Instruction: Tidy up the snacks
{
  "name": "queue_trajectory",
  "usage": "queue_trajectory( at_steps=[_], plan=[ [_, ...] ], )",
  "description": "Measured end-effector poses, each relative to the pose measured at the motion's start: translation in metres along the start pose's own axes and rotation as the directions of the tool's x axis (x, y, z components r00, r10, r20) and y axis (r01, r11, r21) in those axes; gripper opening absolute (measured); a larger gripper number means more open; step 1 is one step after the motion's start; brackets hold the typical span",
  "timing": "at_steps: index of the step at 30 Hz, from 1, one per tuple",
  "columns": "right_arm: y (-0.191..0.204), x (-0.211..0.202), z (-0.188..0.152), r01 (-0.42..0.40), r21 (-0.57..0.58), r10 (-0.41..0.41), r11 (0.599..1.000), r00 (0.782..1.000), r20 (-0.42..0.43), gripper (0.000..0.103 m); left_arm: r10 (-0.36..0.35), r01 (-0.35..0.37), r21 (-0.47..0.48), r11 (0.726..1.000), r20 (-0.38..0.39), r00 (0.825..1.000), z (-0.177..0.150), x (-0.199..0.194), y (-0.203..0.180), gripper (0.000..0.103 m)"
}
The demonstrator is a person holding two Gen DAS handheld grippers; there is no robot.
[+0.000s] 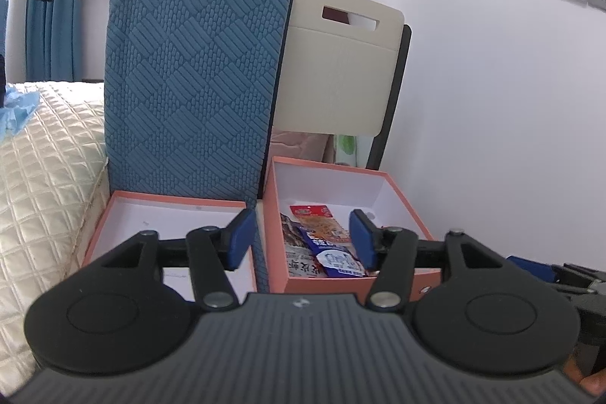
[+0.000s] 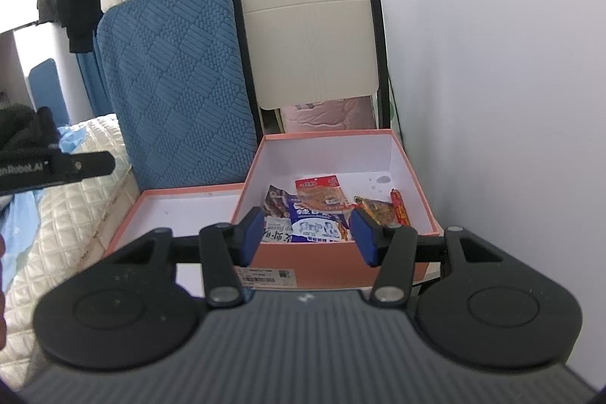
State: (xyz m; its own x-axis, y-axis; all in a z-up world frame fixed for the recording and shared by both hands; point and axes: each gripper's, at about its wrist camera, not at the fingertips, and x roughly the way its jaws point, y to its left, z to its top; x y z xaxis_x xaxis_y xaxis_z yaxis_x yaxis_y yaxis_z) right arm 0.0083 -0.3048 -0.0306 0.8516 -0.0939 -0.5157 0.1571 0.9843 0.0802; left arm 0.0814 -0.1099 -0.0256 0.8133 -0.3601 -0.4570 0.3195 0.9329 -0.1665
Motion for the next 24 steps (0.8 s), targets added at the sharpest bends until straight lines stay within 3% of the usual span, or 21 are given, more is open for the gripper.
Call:
queue_trajectory(
  at_steps=[2,4,6,24],
  plan=[
    [0.0005,0.0006,0.0002,0.006,-0.009,-0.006,1.000,1.000,0.000,0.058,-0.006,0.006,-0.013,1.000,-0.012,1.000,0.0023,0.0009,0.0012,0.078],
    [0.0001,0.0007,0.0000,0.012,-0.013,-0.012,1.000,1.000,0.018,0.087,0.010,-0.010,-0.018,1.000,-0.003,1.000,0.0036,0.0001,0.0022,0.087],
    [-0.0003,0.0001,-0.0001,0.017,-0.020,-0.016,1.000,0.999,0.037,0.097,0.033,-0.033,-0.013,0.999,0.005,0.999,0.0048,-0.0003,0.0027,0.095],
    [-0.0011,0.0044,0.0001,0.040,-0.018,-0.040,0.999,0.999,0.015,0.097,0.075,-0.075,0.031,0.997,-0.020,0.997,0.0078,0.0017,-0.0021,0.099]
  ],
)
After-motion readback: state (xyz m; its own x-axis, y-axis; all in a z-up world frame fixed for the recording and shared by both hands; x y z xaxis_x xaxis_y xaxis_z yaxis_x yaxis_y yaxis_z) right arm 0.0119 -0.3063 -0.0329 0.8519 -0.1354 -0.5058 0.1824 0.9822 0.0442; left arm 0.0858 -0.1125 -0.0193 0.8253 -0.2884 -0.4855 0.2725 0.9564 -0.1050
